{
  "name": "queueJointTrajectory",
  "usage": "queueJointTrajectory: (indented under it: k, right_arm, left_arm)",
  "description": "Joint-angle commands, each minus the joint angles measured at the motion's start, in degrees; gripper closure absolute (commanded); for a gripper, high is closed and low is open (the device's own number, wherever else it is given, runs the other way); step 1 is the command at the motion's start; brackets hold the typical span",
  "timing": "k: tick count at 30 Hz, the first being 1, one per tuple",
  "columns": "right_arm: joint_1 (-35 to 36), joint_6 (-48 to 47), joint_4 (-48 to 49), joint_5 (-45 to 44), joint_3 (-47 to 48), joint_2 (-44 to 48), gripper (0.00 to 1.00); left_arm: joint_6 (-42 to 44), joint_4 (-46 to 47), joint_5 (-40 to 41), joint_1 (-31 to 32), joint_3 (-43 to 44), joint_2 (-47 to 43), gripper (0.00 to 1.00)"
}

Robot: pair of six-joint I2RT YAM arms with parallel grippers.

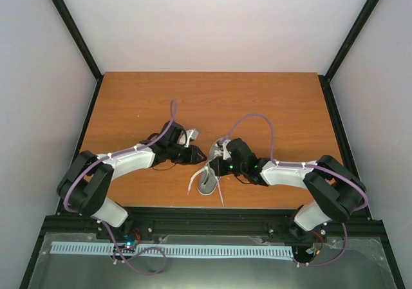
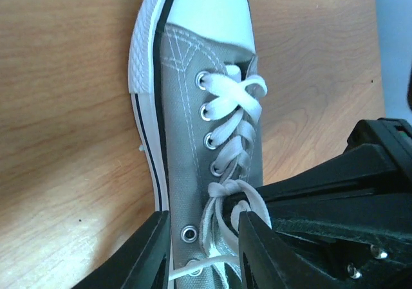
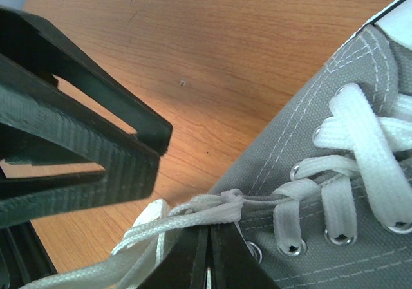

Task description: Tie the shoes

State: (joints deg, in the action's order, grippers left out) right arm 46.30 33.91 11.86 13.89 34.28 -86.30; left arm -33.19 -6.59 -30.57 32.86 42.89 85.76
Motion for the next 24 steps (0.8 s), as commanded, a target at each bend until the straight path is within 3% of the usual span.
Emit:
queueJointTrajectory:
  k: [1,24]
  right_arm:
    - [0.5,0.0,-0.1,-1.6,-1.2,0.9,0.97]
    - [0.5,0.1,0.1,-1.2,-1.1,0.4,0.97]
  left_arm:
    - [0.5,0.4,-4.8,-0.4,2.2,1.8,0.68]
    - [-0.4,4.6,-10.4,-0.4,2.0,4.4,0.68]
